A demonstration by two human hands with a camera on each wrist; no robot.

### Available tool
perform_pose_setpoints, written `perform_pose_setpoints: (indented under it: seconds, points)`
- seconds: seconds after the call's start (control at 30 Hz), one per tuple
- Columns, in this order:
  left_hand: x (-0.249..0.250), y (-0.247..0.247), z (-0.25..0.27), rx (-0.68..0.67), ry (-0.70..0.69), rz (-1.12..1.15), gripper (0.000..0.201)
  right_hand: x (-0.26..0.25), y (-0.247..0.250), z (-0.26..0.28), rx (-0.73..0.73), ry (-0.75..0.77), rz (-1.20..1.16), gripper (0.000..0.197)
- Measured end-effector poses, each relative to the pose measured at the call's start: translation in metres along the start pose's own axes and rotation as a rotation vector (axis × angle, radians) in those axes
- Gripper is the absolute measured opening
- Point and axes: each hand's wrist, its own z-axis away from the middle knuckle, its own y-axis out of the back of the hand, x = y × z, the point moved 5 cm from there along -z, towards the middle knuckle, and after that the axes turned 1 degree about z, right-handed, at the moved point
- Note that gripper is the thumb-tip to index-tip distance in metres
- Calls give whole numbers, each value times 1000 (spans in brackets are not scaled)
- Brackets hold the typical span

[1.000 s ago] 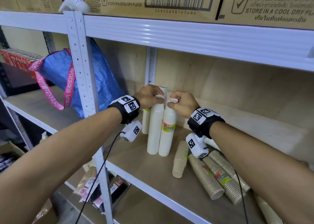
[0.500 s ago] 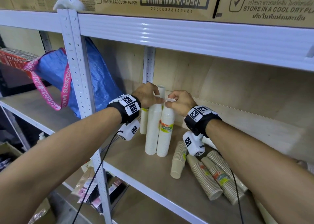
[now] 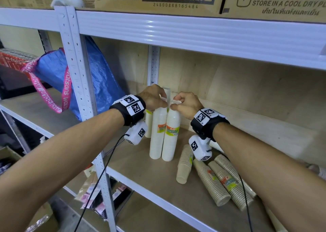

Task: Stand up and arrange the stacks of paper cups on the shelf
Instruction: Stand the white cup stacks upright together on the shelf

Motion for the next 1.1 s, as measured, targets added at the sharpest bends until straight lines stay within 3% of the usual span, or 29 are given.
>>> perform_pose_setpoints:
  seconds: [0.1, 0.27, 0.47, 0.7, 0.83, 1.1]
  points:
    - [2, 0, -1, 15, -36, -72, 45, 1, 1, 1, 6, 1, -11, 22]
    - [-8, -2, -4, 87, 55, 13, 50, 2, 0, 0, -1, -9, -24, 21]
    - [-3, -4, -4, 42, 4, -57, 44, 5, -1, -1, -7, -26, -44, 24]
    - [-8, -5, -1, 18, 85, 128, 41, 5, -1, 0, -20, -18, -60, 23]
    - [-2, -3, 1, -13, 59, 72, 35, 4, 0, -1, -19, 2, -28, 23]
    - [4, 9, 2, -27, 27, -11, 42, -13, -2, -5, -57, 73, 112, 21]
